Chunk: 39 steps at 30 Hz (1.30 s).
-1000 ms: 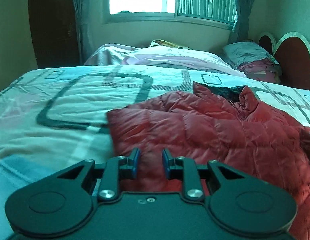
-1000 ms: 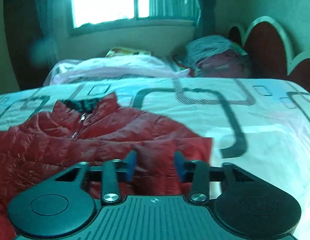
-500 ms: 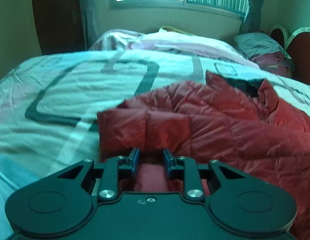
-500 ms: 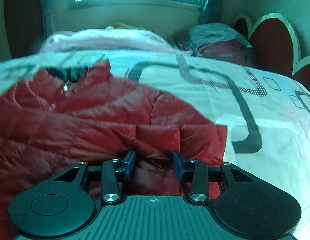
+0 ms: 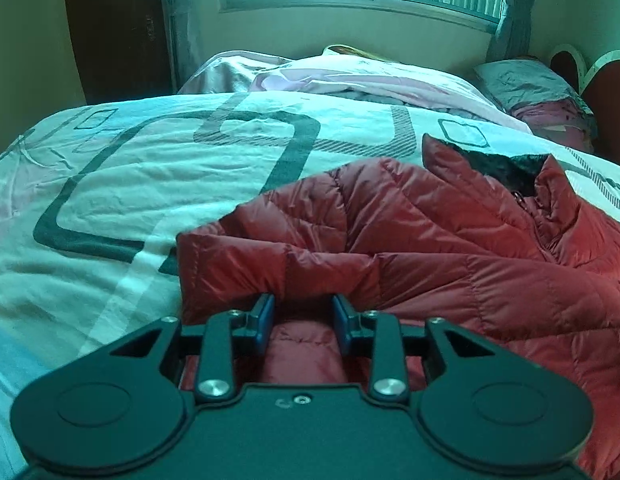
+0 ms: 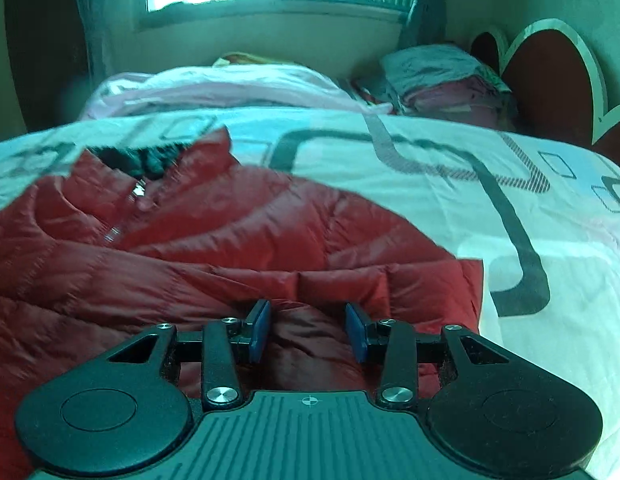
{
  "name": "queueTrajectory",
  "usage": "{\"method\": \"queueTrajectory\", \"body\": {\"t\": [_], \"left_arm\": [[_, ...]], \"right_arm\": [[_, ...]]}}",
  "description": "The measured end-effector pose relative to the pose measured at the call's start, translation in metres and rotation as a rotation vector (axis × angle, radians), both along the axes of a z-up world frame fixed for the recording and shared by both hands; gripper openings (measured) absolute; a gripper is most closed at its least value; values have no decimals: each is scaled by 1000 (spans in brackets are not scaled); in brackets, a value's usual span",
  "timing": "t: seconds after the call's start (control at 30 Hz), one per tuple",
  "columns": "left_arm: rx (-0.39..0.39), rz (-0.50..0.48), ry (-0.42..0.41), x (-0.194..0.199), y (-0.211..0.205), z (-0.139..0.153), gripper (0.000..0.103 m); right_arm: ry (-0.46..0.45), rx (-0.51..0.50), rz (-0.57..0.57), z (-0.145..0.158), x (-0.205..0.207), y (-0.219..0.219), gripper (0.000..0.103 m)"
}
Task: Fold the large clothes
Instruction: 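Lift the hem with both tools and fold it toward the collar, release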
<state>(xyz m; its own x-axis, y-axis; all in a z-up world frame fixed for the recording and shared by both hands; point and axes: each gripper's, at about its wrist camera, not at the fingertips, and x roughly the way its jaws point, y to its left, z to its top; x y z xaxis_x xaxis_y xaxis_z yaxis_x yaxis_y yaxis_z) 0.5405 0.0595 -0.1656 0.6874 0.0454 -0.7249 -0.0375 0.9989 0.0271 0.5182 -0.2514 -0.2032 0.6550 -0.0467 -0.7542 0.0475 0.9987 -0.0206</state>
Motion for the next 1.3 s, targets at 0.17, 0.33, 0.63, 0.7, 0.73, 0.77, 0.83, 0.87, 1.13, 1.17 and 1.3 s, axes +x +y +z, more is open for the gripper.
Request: {"method": "queueTrajectory", "body": {"t": [0.17, 0.33, 0.63, 0.7, 0.73, 0.77, 0.83, 0.87, 1.13, 1.17, 1.3], "left_arm": [[31, 0, -4, -5, -1, 9, 33], [37, -18, -66, -31, 3, 28, 32], [39, -90, -35, -83, -10, 15, 38], [22, -78, -14, -79, -8, 5, 40], [17, -73, -9, -76, -7, 3, 40], [13, -67, -1, -74, -7, 3, 40], [8, -59, 18, -69, -6, 3, 39], [11, -61, 24, -68, -6, 3, 40], [59, -63, 39, -66, -15, 1, 39], [63, -55, 44, -66, -16, 2, 39], [114, -37, 76, -62, -26, 5, 40]], "right_arm": [[20, -11, 7, 7, 3, -1, 40], [-48, 47, 17, 34, -22, -3, 40], [-38, 4, 81, 31, -69, 17, 40], [-3, -25, 73, 17, -68, 14, 40], [3, -22, 75, 11, -67, 12, 40], [2, -30, 79, 7, -67, 12, 40], [10, -50, 79, 4, -63, 15, 40], [15, -49, 76, 4, -61, 15, 40], [32, -68, 94, 1, -58, 16, 41], [35, -80, 104, 1, -58, 18, 41], [54, -101, 148, 2, -54, 18, 42]]}}
